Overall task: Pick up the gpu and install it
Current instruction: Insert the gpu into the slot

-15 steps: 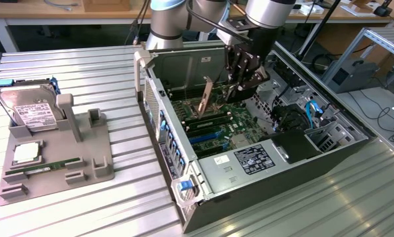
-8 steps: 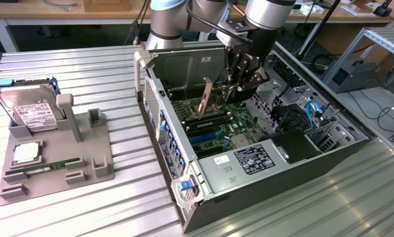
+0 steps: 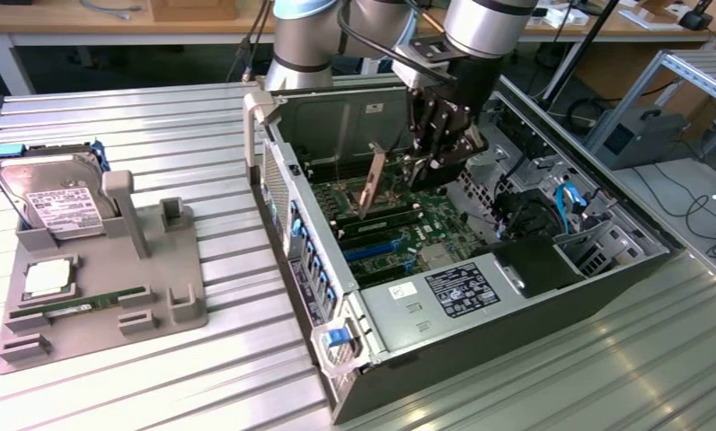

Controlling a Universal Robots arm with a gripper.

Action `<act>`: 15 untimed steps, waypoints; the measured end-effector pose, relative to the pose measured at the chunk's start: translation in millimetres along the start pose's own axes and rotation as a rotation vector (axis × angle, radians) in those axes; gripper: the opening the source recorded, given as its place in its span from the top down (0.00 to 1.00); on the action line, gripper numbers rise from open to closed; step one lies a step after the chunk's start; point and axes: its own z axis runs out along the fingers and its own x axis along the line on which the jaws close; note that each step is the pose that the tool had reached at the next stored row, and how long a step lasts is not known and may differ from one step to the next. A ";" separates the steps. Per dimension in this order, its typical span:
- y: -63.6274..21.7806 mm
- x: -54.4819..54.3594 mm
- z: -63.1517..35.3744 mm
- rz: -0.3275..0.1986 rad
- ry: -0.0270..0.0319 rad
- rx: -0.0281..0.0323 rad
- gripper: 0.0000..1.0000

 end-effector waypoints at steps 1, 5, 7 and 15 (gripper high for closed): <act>0.0 0.0 0.3 0.000 0.0000 0.0000 0.73; 0.0 0.1 2.0 0.000 0.0000 0.0000 0.73; 0.0 0.1 3.0 0.000 0.0000 0.0000 0.73; 0.0 0.2 5.6 0.000 0.0001 0.0000 0.73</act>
